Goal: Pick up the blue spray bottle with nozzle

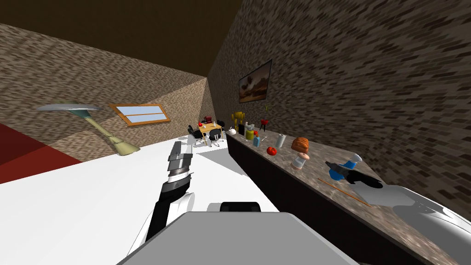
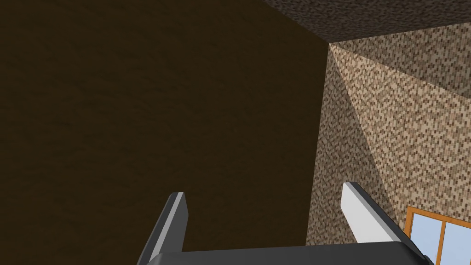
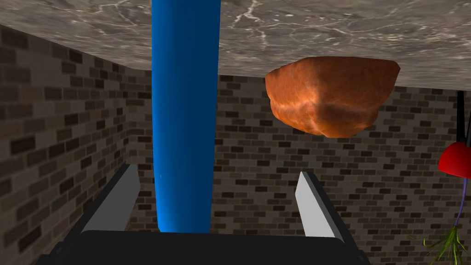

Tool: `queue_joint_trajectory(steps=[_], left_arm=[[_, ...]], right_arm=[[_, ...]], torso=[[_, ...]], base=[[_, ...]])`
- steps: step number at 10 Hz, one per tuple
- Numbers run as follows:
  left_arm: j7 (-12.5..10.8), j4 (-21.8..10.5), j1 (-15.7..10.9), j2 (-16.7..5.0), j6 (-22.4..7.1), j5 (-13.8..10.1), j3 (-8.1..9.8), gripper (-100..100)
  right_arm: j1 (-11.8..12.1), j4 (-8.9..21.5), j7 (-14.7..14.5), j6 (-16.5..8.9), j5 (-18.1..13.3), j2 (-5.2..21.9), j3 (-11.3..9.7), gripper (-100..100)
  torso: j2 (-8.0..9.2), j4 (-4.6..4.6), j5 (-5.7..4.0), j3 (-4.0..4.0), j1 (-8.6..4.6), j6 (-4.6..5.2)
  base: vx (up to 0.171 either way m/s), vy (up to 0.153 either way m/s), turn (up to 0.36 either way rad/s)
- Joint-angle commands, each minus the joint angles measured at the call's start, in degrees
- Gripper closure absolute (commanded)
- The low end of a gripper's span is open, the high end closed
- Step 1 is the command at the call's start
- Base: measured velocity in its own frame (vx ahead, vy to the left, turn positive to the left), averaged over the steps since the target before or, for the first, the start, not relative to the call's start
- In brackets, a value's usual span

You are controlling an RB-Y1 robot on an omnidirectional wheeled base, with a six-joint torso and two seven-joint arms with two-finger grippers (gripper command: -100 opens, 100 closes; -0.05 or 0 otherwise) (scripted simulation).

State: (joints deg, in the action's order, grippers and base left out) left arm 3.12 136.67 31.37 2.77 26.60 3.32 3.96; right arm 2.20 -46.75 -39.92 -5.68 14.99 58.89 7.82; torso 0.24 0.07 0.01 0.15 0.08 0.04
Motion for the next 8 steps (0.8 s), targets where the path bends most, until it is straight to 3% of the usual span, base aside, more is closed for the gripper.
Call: queue_joint_trajectory(steps=[1, 3, 4, 5, 8], left_arm=[[0.0, 0.0, 0.0, 0.0, 0.0, 0.0, 0.0, 0], [0.0, 0.0, 0.0, 0.0, 0.0, 0.0, 0.01, 0], [0.0, 0.0, 0.0, 0.0, 0.0, 0.0, 0.01, 0], [0.0, 0.0, 0.0, 0.0, 0.0, 0.0, 0.01, 0], [0.0, 0.0, 0.0, 0.0, 0.0, 0.0, 0.01, 0]], right_arm=[[-2.9, 2.9, -1.3, 0.5, 1.3, 0.7, -0.4, -100], [-2.9, 5.7, -1.3, 0.5, 1.3, 0.7, -0.4, -100], [-2.5, 4.2, -1.3, 0.2, 1.1, 0.6, 0.0, -100], [-2.4, 4.1, -1.4, 0.0, 1.1, 0.6, 0.1, 100], [-2.4, 4.2, -1.4, 0.0, 1.1, 0.6, 0.1, 100]], torso=[[0.0, 0.0, 0.0, 0.0, 0.0, 0.0], [-0.02, 0.0, -0.02, 0.0, -0.06, 0.09], [-0.09, -0.02, -0.04, -0.04, -0.13, 0.08], [-0.15, -0.03, -0.04, -0.08, -0.15, 0.07], [-0.18, -0.04, -0.08, -0.1, -0.2, 0.06]], base=[[-0.071, 0.044, 0.073], [-0.025, 0.013, -0.019], [0.0, 0.0, 0.0], [0.0, 0.0, 0.0], [0.0, 0.0, 0.0]])
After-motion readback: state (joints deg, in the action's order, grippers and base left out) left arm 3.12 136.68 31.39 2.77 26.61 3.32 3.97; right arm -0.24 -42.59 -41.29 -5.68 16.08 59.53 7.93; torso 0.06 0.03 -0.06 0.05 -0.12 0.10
